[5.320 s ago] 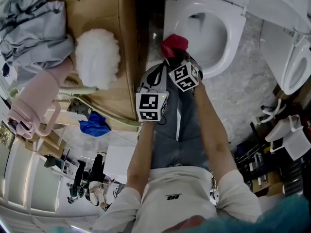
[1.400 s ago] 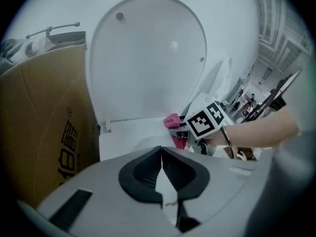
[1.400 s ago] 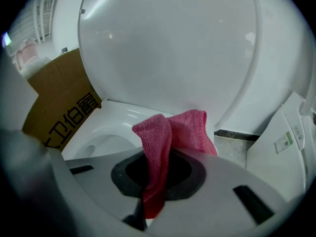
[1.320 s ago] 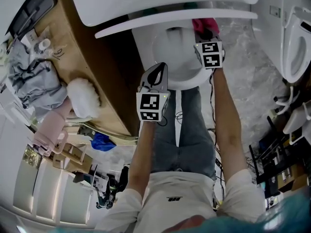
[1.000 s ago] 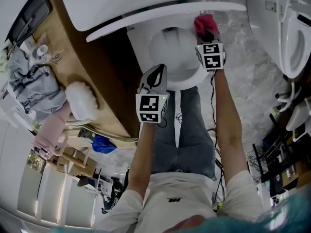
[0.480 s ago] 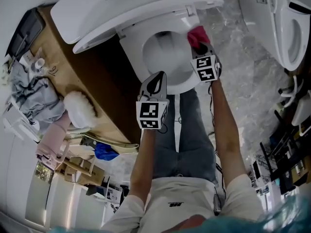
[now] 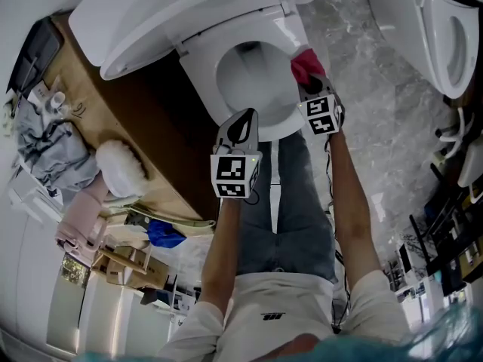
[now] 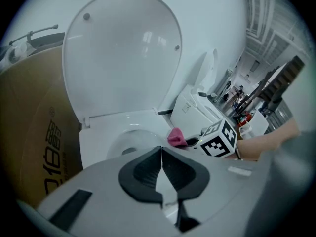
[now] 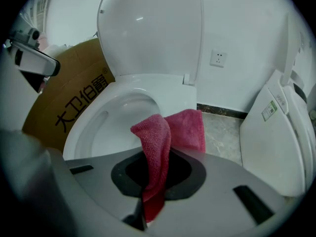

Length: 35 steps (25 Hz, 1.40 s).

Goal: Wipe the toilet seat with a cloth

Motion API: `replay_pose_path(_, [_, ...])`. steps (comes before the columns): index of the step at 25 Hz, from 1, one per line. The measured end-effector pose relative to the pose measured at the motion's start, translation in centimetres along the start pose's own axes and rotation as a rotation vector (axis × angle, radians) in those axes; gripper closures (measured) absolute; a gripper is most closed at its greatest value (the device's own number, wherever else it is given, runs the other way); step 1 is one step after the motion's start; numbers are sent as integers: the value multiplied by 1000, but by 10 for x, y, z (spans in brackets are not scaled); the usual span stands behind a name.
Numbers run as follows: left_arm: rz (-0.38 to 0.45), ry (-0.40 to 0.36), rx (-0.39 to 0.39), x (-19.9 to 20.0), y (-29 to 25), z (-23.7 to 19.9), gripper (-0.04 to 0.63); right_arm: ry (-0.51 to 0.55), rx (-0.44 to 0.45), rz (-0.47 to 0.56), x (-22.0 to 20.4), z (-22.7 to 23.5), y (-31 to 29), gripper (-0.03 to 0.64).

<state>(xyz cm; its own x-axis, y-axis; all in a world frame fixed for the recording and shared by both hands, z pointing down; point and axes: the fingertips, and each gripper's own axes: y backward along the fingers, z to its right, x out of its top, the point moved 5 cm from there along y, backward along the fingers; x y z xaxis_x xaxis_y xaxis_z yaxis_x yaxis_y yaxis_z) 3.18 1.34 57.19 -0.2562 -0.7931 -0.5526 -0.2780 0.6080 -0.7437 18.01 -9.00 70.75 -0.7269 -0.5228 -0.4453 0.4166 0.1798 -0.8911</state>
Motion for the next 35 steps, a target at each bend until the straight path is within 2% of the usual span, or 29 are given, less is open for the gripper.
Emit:
replay_pose_path(16, [-31,-67,-62,-15,1,28,581,-65,14,-32,-64,-33,27,594])
replay_pose_path(28, [-52,-123,-92,-31,10,41,581,-112,33,-54,-97,-69,38,595])
replay_pose_path(35, [-47,-147,-105,-30,24,48,581,-96,88,-132,-115,-93,56,595])
